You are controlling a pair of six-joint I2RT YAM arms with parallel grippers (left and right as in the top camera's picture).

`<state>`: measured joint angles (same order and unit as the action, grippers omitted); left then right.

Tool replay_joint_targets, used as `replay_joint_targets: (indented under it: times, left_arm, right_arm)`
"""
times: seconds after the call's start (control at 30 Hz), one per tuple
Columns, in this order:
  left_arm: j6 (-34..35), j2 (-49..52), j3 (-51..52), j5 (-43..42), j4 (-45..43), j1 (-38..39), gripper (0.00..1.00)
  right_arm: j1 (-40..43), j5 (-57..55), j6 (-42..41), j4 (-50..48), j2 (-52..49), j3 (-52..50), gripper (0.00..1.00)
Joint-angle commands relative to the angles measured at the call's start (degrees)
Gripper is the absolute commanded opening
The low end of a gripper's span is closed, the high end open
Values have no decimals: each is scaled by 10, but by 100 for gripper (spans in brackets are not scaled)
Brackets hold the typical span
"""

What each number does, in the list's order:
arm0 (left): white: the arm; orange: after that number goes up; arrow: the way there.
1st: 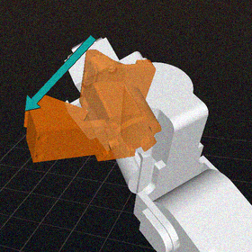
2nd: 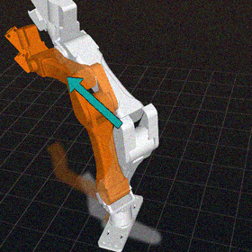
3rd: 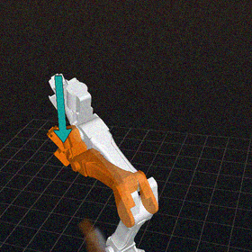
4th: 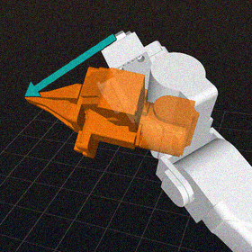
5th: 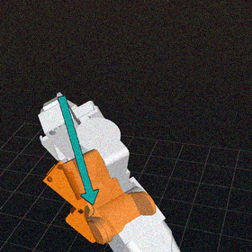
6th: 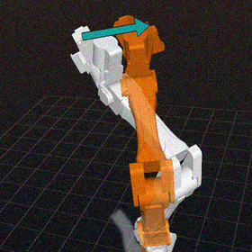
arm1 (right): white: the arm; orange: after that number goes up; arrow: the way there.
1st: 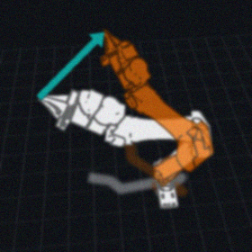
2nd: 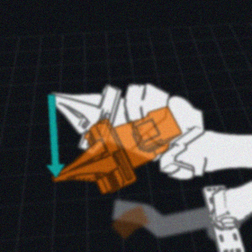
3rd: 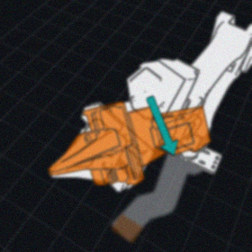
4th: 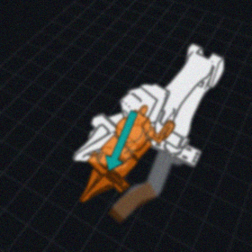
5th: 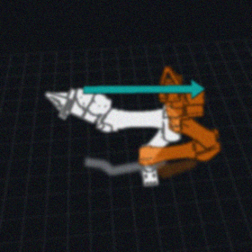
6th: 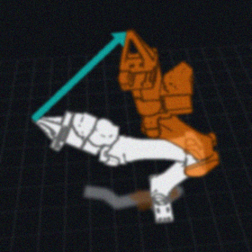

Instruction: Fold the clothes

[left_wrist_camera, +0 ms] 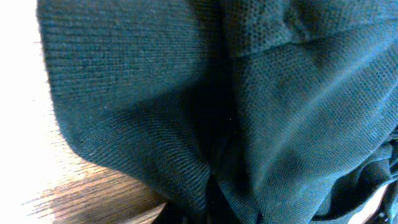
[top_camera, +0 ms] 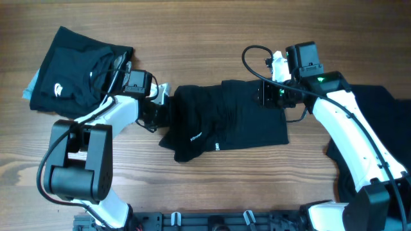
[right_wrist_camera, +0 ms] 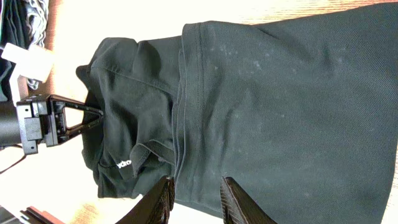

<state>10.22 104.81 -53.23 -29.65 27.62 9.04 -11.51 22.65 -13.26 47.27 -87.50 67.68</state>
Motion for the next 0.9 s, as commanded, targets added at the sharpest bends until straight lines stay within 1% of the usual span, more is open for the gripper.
replay_joint_targets:
  times: [0.0, 0.17, 0.23, 0.33, 0.4, 0.47, 0.73, 0.77, 0.87]
  left_arm:
    - [-8, 4, -10, 53, 72, -5, 4]
    - [-13, -53, -149, 223, 281, -60, 4]
    - [-25, -67, -205, 235, 335, -75, 4]
    - [-25, -77, -270, 206, 376, -76, 4]
    - [-18, -78, -291, 164, 377, -61, 4]
    - [0, -77, -292, 144, 369, -42, 4]
    - [91, -44, -292, 143, 316, 101, 4]
    - [115, -32, -292, 143, 299, 128, 4]
    - [143, -7, -292, 143, 259, 183, 4]
  right_arm:
    - [1, 2, -3, -1, 4, 7, 29]
    - [1, 2, -4, -2, 4, 7, 29]
    - [1, 2, -4, -3, 4, 7, 29]
    - [1, 2, -4, -8, 4, 7, 29]
    - [1, 0, -4, -9, 4, 7, 29]
    - [1, -5, -4, -9, 4, 7, 29]
    - [17, -9, -4, 1, 4, 7, 29]
    - [20, -9, -4, 3, 4, 7, 29]
    - [24, -9, -4, 3, 4, 7, 30]
